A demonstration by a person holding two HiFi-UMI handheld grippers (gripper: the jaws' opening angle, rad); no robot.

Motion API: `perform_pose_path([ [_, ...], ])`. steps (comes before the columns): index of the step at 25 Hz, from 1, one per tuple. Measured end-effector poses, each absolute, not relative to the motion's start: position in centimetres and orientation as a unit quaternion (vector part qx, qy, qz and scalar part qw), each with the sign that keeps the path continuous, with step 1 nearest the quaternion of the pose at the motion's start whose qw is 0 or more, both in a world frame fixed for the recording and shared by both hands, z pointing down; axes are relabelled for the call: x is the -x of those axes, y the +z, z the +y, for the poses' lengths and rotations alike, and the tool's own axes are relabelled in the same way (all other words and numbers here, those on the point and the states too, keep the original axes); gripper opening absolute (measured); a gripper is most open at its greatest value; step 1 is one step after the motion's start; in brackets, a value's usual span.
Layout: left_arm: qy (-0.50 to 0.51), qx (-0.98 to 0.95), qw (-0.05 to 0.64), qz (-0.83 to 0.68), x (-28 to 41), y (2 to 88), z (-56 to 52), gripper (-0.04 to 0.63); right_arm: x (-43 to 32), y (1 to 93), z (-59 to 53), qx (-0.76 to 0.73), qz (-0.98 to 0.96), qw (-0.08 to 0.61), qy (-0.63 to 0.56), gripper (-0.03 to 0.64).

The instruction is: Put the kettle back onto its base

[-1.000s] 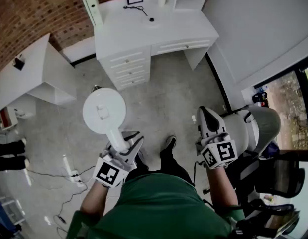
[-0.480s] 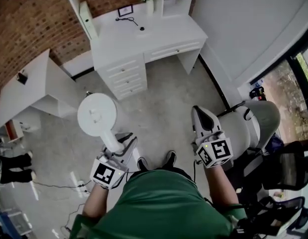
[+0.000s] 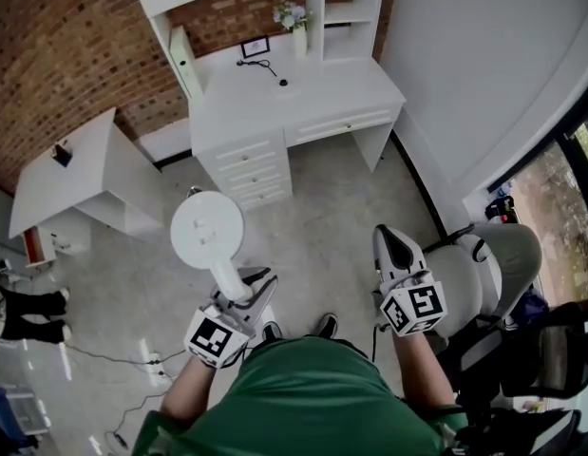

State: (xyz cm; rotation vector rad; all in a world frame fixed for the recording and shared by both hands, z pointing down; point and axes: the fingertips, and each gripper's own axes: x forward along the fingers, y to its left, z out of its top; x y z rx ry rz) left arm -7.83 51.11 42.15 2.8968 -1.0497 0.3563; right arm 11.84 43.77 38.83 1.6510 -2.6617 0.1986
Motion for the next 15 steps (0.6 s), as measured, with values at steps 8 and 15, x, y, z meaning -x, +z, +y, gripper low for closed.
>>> perform_pose_path([
  [8, 0.111, -0.924, 0.02, -0.365, 3.4, 41.4, 50.5, 0.072, -15.7, 38.9, 42.7, -0.498, -0.864, -0.002, 0.067, 0.021],
  [15, 0.135, -0.919, 0.028, -0.37, 2.8, 43.2, 48.4, 0.072, -17.5, 40.1, 41.1, -0.502, -0.861, -0.001, 0.081, 0.021],
])
